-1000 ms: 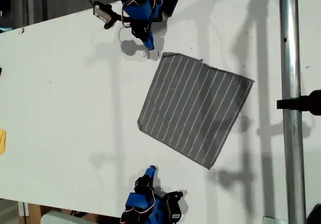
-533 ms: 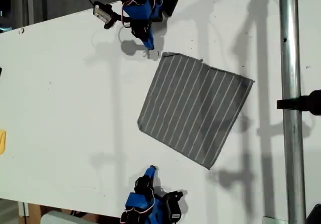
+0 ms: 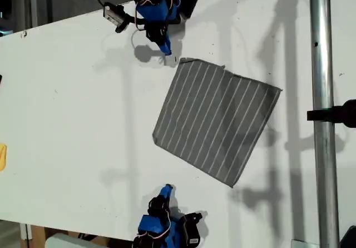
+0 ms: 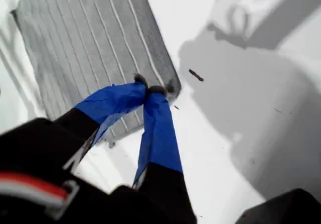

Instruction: Grasp corners of a towel and fold twice.

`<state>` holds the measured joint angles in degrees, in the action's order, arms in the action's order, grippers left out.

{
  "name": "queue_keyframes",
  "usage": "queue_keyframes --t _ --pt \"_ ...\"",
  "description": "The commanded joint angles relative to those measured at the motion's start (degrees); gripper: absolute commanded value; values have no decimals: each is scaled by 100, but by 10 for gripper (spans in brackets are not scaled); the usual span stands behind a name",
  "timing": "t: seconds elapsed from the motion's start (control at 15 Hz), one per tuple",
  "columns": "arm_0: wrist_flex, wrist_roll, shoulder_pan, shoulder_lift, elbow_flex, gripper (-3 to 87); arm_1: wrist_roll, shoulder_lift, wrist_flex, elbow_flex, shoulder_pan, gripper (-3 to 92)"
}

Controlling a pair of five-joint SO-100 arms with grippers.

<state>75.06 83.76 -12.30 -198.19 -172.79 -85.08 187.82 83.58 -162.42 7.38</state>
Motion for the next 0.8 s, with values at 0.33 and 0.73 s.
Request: queue_keyframes --t 0.33,0.73 --pt "-352 -1257 44 4052 3788 -30 -44 -3911 729 3990 -642 -3" --pt "-1178 -2707 650 6478 5080 -30 -598 -6152 422 5467 -1960 -3"
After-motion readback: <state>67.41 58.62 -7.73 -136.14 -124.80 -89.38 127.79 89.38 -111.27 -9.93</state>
